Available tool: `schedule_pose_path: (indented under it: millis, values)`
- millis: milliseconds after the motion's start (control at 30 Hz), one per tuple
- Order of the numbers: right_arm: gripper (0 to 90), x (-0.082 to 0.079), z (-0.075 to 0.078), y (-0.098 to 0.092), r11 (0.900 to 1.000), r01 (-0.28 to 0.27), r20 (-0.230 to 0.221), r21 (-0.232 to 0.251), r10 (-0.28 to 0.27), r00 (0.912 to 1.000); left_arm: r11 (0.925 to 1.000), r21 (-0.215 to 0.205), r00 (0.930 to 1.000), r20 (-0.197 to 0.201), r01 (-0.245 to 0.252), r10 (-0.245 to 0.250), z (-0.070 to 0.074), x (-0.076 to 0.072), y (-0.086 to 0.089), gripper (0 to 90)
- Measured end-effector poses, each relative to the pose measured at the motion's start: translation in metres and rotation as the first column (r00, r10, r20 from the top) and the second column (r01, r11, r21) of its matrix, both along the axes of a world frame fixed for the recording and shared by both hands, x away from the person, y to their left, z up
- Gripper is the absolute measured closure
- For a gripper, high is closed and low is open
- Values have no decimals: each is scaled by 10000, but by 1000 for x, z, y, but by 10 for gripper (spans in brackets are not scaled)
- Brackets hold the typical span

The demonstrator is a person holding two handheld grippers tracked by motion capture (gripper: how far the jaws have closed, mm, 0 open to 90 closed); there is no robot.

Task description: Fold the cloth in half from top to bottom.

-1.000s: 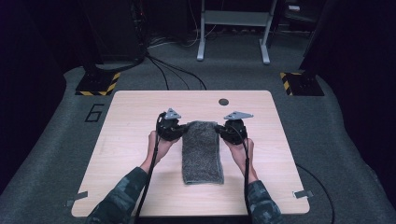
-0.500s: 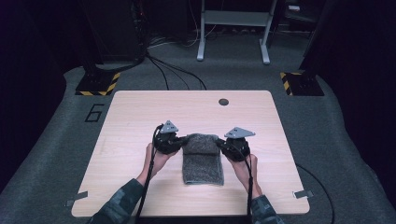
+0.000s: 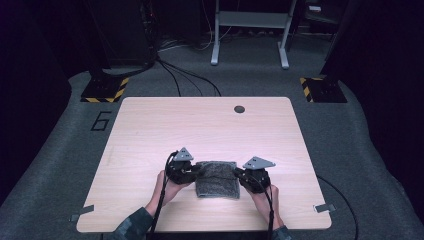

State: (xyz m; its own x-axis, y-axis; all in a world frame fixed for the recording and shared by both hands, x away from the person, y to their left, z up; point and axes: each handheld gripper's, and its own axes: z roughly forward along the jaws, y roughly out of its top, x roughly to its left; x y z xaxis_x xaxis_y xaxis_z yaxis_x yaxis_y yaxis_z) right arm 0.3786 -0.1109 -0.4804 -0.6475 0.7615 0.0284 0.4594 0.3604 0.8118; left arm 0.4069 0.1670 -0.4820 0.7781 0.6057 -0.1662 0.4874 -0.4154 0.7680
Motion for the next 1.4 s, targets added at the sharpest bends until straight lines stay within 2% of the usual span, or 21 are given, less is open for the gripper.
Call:
schedule_pose_path:
  millis: [67,133,267,367,433,467,533,567,633,700,800,833,867,933,967,1033,1067,1100,1233,1267,1400]
  values:
    - [811,-5,-2,-3,9999,-33,-40,141,34,10000,9999,-132,9999,-146,-24,22,-3,-5,3,660]
    - [761,-13,-2,-5,9998,-113,-41,164,113,9999,9998,-185,9991,-418,31,-39,-5,-9,8,565]
    - [670,-28,3,-10,9995,-203,-41,247,204,9998,9995,-296,9973,-720,-125,104,-4,-18,17,450]
    - [611,-38,8,-12,9989,-333,7,343,333,9994,9995,-273,9980,-614,-158,141,1,-27,21,403]
    - [559,-42,14,-13,9985,-372,227,411,363,9991,9994,-290,9987,-482,-170,156,8,-31,24,378]
    - [537,-43,16,-13,9981,-340,132,515,333,9994,9990,-387,9988,-441,-212,194,12,-33,26,364]
    - [488,-41,21,-13,9979,-331,254,553,317,9992,9987,-352,9991,-202,-373,366,18,-33,27,343]
    - [465,-39,22,-13,9983,-271,253,512,258,9993,9977,-465,9985,-280,-488,475,18,-30,28,330]
    - [427,-31,21,-14,9976,-171,29,668,169,9999,9971,-303,9970,-339,-701,690,16,-23,27,311]
    - [365,-21,17,-12,9981,89,-191,614,-77,9998,9940,-86,9931,-450,-1087,1082,10,-11,23,265]
    - [264,-9,8,-7,9982,358,-474,475,-336,9983,9907,251,9899,-460,-1334,1344,0,1,15,217]
    - [233,-5,5,-4,9986,354,-569,391,-332,9978,9898,572,9906,-343,-1304,1325,-5,3,8,199]
    - [205,-1,0,1,9989,469,-639,47,-465,9969,9889,757,9912,-252,-1279,1301,-6,3,6,186]
    - [172,1,-6,4,9989,425,-687,-204,-438,9967,9877,1043,9927,-206,-1162,1189,-13,0,-2,187]
    - [149,1,-10,5,9985,430,-868,-339,-458,9952,9865,1205,9934,-140,-1113,1137,-15,-2,-5,183]
    - [146,-1,-19,8,9954,471,-805,-838,-539,9953,9822,1597,9950,33,-994,1001,-20,-6,-8,181]
    - [141,-2,-24,8,9940,519,-925,-967,-609,9938,9816,1648,9952,50,-968,974,-21,-7,-9,179]
    - [141,-2,-25,7,9938,481,-915,-1004,-574,9941,9773,1881,9953,159,-972,959,-23,-8,-9,177]
    - [140,-4,-32,7,9891,672,-908,-1309,-794,9927,9694,2292,9961,283,-876,833,-29,-10,-10,167]
    - [139,-4,-35,7,9876,616,-907,-1441,-752,9930,9679,2353,9960,330,-882,827,-31,-10,-10,166]
    - [137,-5,-40,6,9880,665,-862,-1396,-791,9931,9662,2398,9950,541,-947,841,-34,-13,-10,161]
